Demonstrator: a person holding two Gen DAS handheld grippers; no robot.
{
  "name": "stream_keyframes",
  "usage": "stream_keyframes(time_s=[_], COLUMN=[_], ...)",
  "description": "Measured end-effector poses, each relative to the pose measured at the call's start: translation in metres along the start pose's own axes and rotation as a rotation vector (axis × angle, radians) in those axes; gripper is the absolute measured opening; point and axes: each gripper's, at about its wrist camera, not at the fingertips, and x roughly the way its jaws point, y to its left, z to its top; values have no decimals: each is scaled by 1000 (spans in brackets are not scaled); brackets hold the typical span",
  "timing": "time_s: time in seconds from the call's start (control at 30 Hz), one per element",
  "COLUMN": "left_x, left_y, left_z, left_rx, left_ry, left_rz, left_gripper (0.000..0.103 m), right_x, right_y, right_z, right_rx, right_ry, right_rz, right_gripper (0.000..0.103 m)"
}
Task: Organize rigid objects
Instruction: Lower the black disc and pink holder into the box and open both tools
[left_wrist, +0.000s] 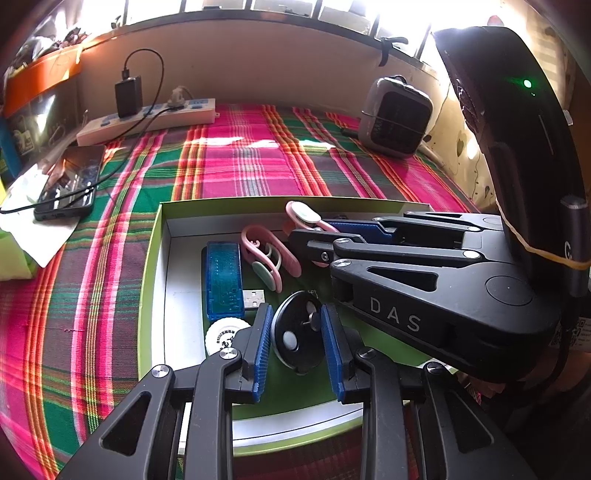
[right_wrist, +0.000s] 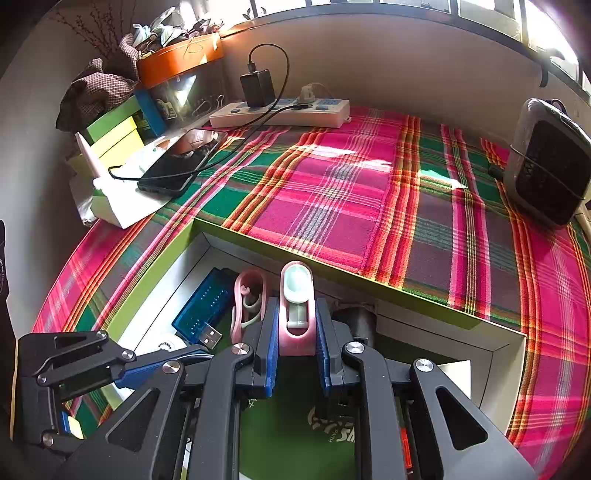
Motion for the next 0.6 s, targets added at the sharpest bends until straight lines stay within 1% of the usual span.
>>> stream_keyframes(time_s=[0.6], left_x=[-1], left_y=[0], left_z=[0], left_rx=[-1], left_ry=[-1], left_rz=[1], left_gripper=[26], right_x=[3], right_y=[4], right_z=[0], right_rx=[-31], right_ry=[8], right_rz=[-3], right_gripper=[19])
